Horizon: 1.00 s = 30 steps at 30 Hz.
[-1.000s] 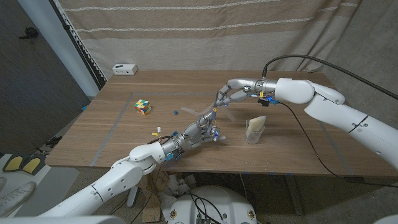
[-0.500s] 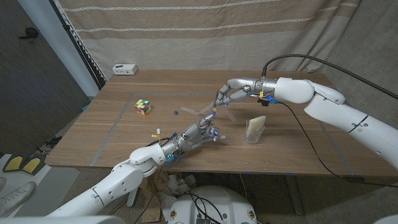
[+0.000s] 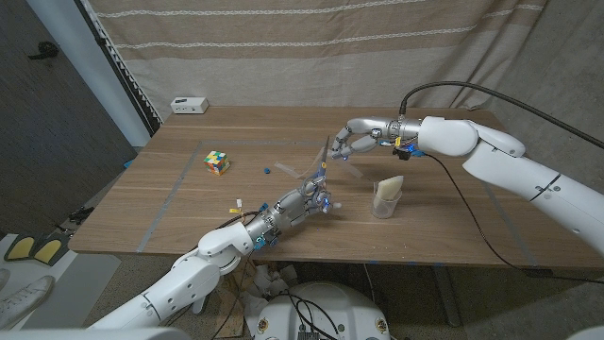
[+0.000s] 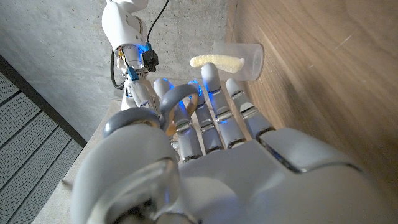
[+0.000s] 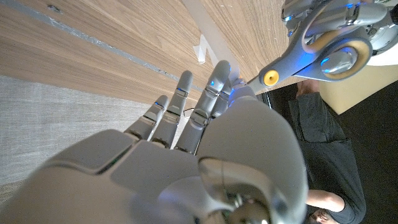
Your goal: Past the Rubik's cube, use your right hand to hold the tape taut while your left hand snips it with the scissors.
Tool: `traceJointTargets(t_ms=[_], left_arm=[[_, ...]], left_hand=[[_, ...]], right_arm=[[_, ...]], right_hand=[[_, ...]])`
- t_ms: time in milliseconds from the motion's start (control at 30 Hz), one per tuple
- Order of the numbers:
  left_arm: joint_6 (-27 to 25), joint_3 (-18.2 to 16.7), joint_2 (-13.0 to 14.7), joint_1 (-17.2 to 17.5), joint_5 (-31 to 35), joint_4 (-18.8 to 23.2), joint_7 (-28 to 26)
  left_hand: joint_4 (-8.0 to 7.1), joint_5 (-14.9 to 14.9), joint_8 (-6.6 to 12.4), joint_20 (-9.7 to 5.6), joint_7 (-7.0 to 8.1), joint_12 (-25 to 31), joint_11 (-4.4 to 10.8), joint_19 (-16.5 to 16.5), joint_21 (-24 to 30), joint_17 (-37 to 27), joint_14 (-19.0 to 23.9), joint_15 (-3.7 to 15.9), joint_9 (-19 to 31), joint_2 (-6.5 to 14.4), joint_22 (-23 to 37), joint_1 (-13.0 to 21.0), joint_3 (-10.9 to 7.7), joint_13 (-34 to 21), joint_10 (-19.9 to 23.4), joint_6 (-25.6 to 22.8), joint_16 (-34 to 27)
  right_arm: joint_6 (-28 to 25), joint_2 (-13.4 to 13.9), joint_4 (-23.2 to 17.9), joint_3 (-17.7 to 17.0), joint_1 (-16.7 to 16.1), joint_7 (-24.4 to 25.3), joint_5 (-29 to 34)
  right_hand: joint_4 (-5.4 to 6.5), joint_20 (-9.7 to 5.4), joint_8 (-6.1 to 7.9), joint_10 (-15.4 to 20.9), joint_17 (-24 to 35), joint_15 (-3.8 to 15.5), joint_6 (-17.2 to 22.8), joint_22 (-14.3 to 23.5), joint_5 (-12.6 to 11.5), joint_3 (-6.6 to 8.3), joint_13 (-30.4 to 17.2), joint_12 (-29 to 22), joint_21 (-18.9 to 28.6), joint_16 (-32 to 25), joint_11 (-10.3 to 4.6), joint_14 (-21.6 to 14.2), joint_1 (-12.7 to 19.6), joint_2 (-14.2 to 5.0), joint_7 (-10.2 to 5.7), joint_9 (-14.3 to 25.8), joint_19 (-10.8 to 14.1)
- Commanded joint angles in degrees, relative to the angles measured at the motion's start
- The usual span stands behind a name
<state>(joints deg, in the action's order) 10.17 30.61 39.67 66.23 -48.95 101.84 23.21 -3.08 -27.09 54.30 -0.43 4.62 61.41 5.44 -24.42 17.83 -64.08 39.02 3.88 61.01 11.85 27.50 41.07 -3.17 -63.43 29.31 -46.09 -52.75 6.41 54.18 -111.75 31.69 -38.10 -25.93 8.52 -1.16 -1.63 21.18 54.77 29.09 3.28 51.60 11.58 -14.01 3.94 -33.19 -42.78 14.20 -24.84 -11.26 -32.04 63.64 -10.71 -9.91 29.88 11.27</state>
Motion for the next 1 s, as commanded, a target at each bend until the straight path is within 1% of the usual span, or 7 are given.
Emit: traceJointTargets(t_ms=[33, 100, 167, 233, 433, 600, 1000], left_arm=[[3.1, -0.2, -1.1, 0.9, 0.1, -1.1, 0.7], [3.5, -0.2, -1.4, 1.1, -0.2, -1.4, 1.0], [4.0, -0.3, -1.6, 1.3, -0.4, -1.6, 1.3], [4.5, -0.3, -1.8, 1.6, -0.4, -1.7, 1.3], [6.8, -0.8, -2.6, 2.4, -0.6, -2.3, 1.6], [7.6, -1.1, -2.5, 2.9, -0.5, -2.2, 1.5], [8.9, -1.3, -2.6, 3.3, -0.6, -2.5, 2.3]], left_hand=[[-7.0, 0.3, 0.53, -0.27, 0.15, 28.5, 5.83, 0.1, 0.4, -0.3, 0.2, 8.4, 0.7, -0.2, 0.3, -0.9, -8.19, -7.7, 5.3, 0.4, 0.4], [-7.12, 0.5, 1.26, -0.35, 0.13, 28.6, 5.93, 0.1, 0.5, -0.7, 0.4, 8.38, 2.1, -0.3, 0.5, -1.4, -8.89, -7.7, 5.4, 0.9, 0.6], [-7.46, 0.8, 2.35, -0.34, 0.28, 28.6, 5.97, 0.3, 0.7, -1.0, 0.7, 8.37, 4.5, -0.1, 0.8, -2.6, -10.05, -7.7, 5.6, 2.2, 1.0], [-7.62, 0.9, 2.85, -0.4, 0.22, 28.7, 6.01, 0.3, 0.8, -1.2, 1.0, 8.34, 5.6, -0.1, 1.0, -3.3, -10.6, -7.7, 5.8, 2.9, 1.2], [-7.48, 1.3, 2.92, -0.47, 0.65, 28.7, 6.0, 0.4, 1.0, -1.8, 1.6, 8.38, 5.5, -0.3, 1.3, -5.0, -12.23, -7.7, 6.5, 3.1, 1.7], [-7.14, 1.7, 3.0, -0.51, 0.92, 28.7, 6.0, 0.5, 1.1, -2.4, 1.8, 8.39, 5.1, -0.6, 1.6, -6.0, -13.47, -7.7, 7.1, 2.7, 2.1], [-6.54, 2.3, 3.11, -0.59, 1.02, 28.7, 5.96, 0.6, 1.2, -2.9, 1.9, 8.41, 4.5, -1.1, 1.7, -6.6, -14.87, -7.7, 7.5, 2.3, 2.6]], right_arm=[[-1.3, 0.1, 0.2, 0.0, 0.2, 0.1, 0.0], [-1.8, 0.1, 0.5, -0.1, 0.2, 0.2, -0.2], [-2.1, 0.1, 0.8, -0.2, 0.1, 0.6, -0.3], [-2.4, 0.2, 1.1, -0.4, 0.1, 0.9, -0.6], [-3.4, 0.5, 1.4, -0.8, -0.1, 1.6, -0.9], [-4.2, 0.8, 1.1, -0.9, -0.3, 1.9, -1.0], [-4.8, 1.5, -0.5, -1.2, -0.9, 2.7, -1.0]], right_hand=[[0.24, 0.27, -0.16, 0.2, 0.2, 10.01, -0.1, 0.2, -0.3, -0.01, 0.1, -0.3, 0.3, -0.4, -0.02, -0.2, 0.7, 0.01, 0.14, 0.3, 0.0], [0.25, 0.31, -0.15, 0.2, 0.2, 10.02, 0.0, 0.2, -0.3, 0.0, 0.1, -0.4, 0.3, -0.4, -0.02, -0.2, 0.7, -0.01, 0.18, 0.3, 0.0], [0.25, 0.34, -0.16, 0.2, 0.2, 10.03, 0.0, 0.2, -0.3, 0.02, 0.1, -0.3, 0.3, -0.4, -0.02, -0.2, 0.8, -0.03, 0.13, 0.3, 0.0], [0.26, 0.29, -0.15, 0.2, 0.2, 10.03, 0.0, 0.2, -0.3, 0.04, 0.2, -0.3, 0.3, -0.4, -0.02, -0.2, 0.8, -0.04, 0.11, 0.3, -0.1], [0.27, 0.3, -0.15, 0.2, 0.2, 10.03, 0.1, 0.2, -0.3, 0.07, 0.2, -0.4, 0.3, -0.4, -0.02, -0.3, 0.9, -0.04, 0.32, 0.3, 0.0], [0.28, 0.26, -0.24, 0.3, 0.3, 10.02, 0.1, 0.2, -0.3, 0.09, 0.3, -0.4, 0.3, -0.4, -0.03, -0.3, 0.9, -0.03, 0.3, 0.3, 0.0], [0.37, 0.26, -0.43, 0.4, 0.3, 10.01, -0.1, 0.2, -0.2, 0.14, 0.4, -0.4, 0.3, -0.4, -0.03, -0.3, 1.0, -0.06, 0.47, 0.3, -0.1]])
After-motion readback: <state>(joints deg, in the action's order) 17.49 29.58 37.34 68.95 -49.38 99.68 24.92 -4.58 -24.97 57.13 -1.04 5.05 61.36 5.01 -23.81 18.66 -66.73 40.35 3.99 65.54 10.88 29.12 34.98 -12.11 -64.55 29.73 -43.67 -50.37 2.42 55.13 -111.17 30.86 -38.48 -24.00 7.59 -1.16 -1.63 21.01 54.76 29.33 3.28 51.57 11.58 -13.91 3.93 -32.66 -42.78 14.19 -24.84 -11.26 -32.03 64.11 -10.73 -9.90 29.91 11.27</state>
